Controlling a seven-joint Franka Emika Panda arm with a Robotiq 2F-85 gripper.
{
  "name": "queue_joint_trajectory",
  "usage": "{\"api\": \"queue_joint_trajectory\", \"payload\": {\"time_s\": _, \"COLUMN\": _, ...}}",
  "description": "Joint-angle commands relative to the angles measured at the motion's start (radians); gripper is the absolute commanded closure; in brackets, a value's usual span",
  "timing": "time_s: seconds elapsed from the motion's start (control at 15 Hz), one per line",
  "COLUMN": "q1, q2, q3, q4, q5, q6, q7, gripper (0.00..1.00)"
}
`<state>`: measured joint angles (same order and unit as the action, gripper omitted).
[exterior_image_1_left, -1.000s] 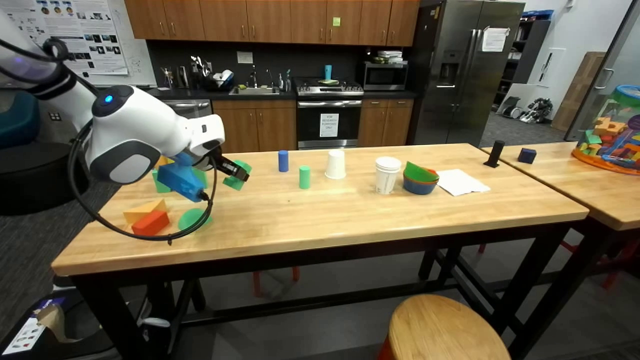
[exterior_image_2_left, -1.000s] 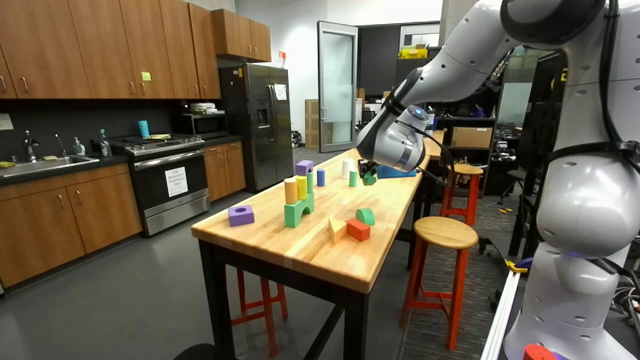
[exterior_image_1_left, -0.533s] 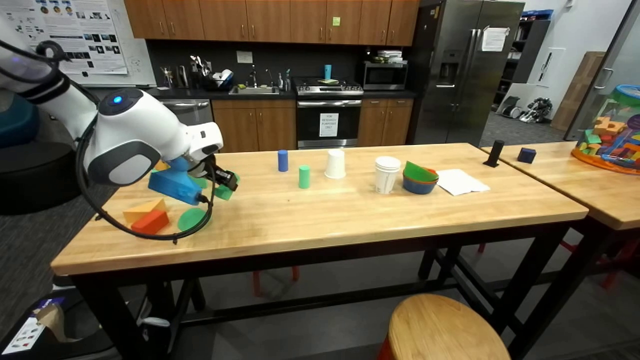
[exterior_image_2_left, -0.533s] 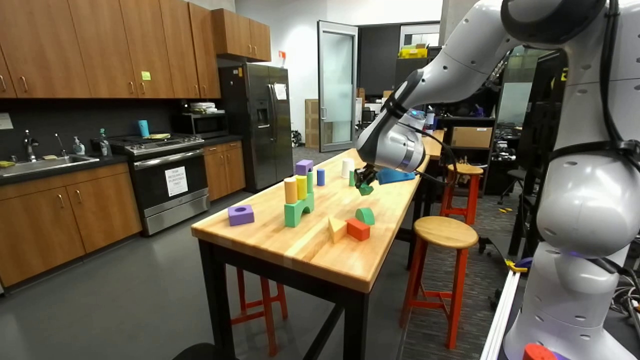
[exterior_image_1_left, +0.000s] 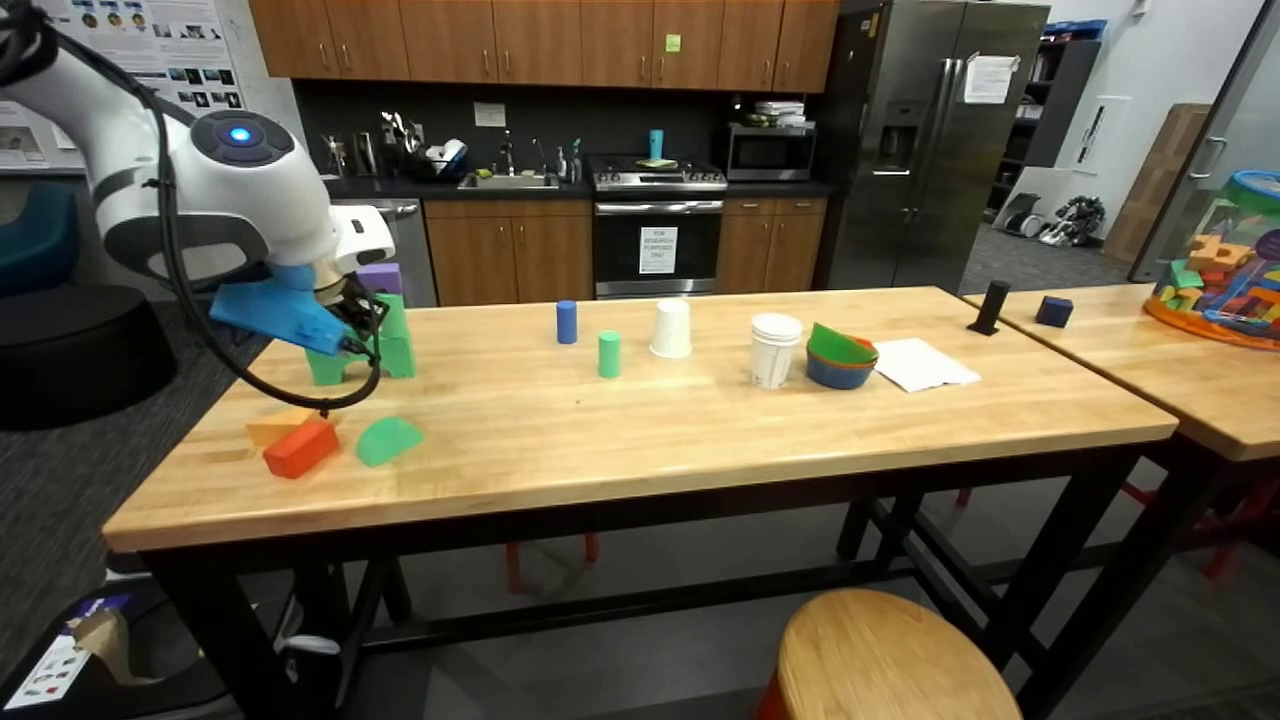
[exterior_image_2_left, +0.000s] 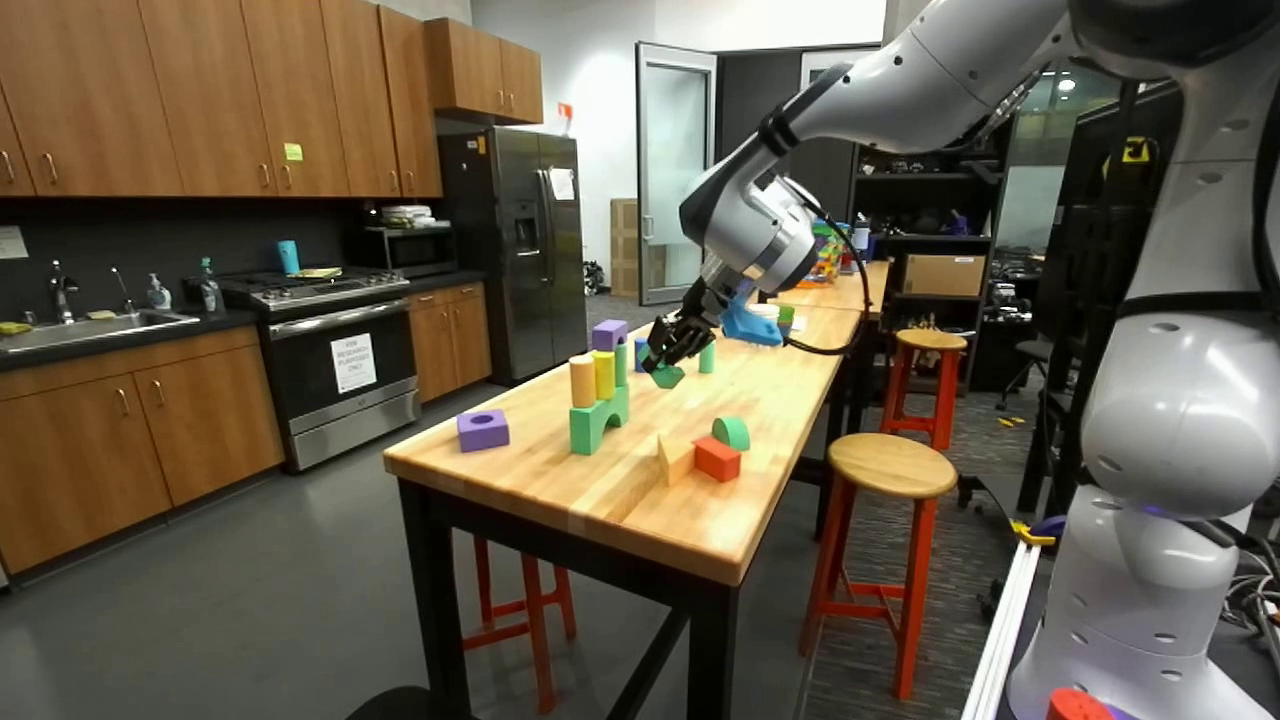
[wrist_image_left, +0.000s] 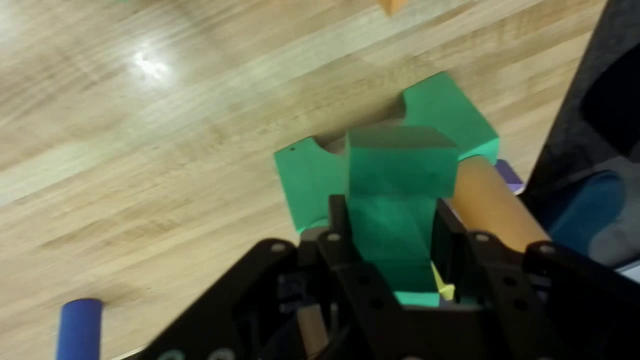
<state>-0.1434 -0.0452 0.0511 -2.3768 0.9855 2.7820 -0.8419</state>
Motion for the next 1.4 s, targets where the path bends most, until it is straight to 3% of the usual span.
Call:
{"api": "queue_joint_trajectory", "payload": {"time_s": 0.0, "q1": -0.028, "q2": -0.001, "q3": -0.048, "q4": 0.013, "q5": 0.093, "q6": -0.206, "q7": -0.175, "gripper": 0.85}}
{"api": "queue_joint_trajectory", "payload": {"time_s": 0.13, "q1": -0.046, "q2": 0.006, "q3": -0.072, "q4": 0.01, "q5": 0.081, "q6": -0.284, "q7": -0.21, "gripper": 0.85}}
{"api": "queue_joint_trajectory", "payload": {"time_s": 0.2, "q1": -0.017, "q2": 0.01, "q3": -0.117, "q4": 0.012, "q5": 0.064, "q6": -0.31, "q7": -0.212, "gripper": 0.85}}
{"api": "queue_joint_trajectory", "payload": {"time_s": 0.33, "q1": -0.019, "q2": 0.019, "q3": -0.14, "q4": 0.013, "q5": 0.046, "q6": -0.342, "q7": -0.224, "gripper": 0.85}}
{"api": "queue_joint_trajectory", "payload": {"time_s": 0.93, "q1": -0.012, "q2": 0.058, "q3": -0.161, "q4": 0.016, "q5": -0.013, "q6": -0.385, "q7": -0.207, "gripper": 0.85}}
{"api": "queue_joint_trajectory", "payload": {"time_s": 1.0, "q1": -0.011, "q2": 0.048, "q3": -0.159, "q4": 0.007, "q5": 0.012, "q6": -0.366, "q7": -0.223, "gripper": 0.6}}
{"api": "queue_joint_trajectory", "payload": {"time_s": 1.33, "q1": -0.012, "q2": 0.058, "q3": -0.159, "q4": 0.007, "q5": 0.001, "q6": -0.371, "q7": -0.222, "gripper": 0.6}}
